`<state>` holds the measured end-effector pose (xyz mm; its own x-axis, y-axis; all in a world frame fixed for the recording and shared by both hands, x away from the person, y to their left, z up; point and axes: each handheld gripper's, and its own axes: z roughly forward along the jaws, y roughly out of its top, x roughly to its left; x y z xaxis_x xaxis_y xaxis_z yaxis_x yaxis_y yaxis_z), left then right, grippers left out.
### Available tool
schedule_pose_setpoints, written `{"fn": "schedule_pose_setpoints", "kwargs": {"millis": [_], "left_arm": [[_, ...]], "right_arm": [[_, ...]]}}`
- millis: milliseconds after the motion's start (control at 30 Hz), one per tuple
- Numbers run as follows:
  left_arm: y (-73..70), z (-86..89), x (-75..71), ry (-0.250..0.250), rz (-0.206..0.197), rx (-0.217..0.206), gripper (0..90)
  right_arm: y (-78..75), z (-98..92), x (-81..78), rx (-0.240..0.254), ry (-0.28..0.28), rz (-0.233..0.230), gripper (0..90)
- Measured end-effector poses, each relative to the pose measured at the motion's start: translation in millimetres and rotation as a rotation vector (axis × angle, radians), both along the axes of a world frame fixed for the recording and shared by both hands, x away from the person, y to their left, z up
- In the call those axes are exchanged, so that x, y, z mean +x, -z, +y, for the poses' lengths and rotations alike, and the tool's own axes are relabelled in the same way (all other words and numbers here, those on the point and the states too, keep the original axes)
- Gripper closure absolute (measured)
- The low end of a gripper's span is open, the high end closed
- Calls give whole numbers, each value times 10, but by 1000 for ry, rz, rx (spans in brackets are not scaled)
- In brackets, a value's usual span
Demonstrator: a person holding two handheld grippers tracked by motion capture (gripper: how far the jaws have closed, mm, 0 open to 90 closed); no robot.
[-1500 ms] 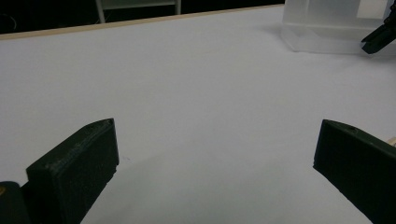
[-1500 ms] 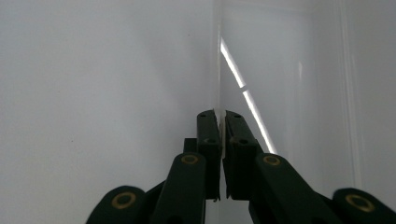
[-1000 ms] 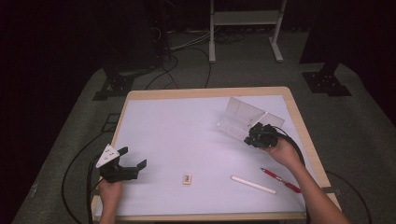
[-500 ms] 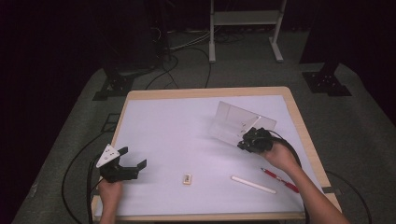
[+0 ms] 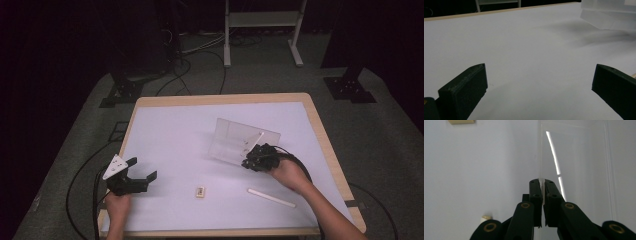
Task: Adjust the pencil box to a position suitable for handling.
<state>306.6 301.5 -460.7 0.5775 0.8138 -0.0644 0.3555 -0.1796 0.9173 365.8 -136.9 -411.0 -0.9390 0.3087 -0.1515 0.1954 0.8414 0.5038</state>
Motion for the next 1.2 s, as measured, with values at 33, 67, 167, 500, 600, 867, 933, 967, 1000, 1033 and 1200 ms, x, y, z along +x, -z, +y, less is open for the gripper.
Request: {"fn": "schedule_pose_setpoints", "kwargs": {"millis": [33,67,167,500,600,867,933,967,1000,1033,1200], "left_arm": [[0,1,0,0,0,0,0],[0,1,0,0,0,-1,0],[0,2,0,0,-1,-2,0],[-1,2,-2,2,-2,-3,0],[0,-2,-2,-1,-1,-6,0],[1,-6,0,-2,-3,1,0],[0,-6,1,-2,-2,2,0],[0,-7,1,-2,-2,2,0],[0,-7,0,-2,-2,3,0],[0,-6,0,-3,-3,2,0],[0,-10,-5,-2,-4,4,0]], "right_arm": [[21,40,-9,2,-11,11,855],[35,65,-16,4,-13,18,854],[76,122,-21,-3,-28,32,854],[202,275,-32,-31,-65,66,854],[241,290,-36,-30,-69,78,854],[317,289,-38,-20,-64,110,851],[319,287,-38,-19,-64,112,849],[325,282,-42,-16,-67,121,844],[323,279,-42,-15,-65,124,821],[320,273,-43,-3,-66,132,792],[268,238,-55,30,-52,129,692]]}}
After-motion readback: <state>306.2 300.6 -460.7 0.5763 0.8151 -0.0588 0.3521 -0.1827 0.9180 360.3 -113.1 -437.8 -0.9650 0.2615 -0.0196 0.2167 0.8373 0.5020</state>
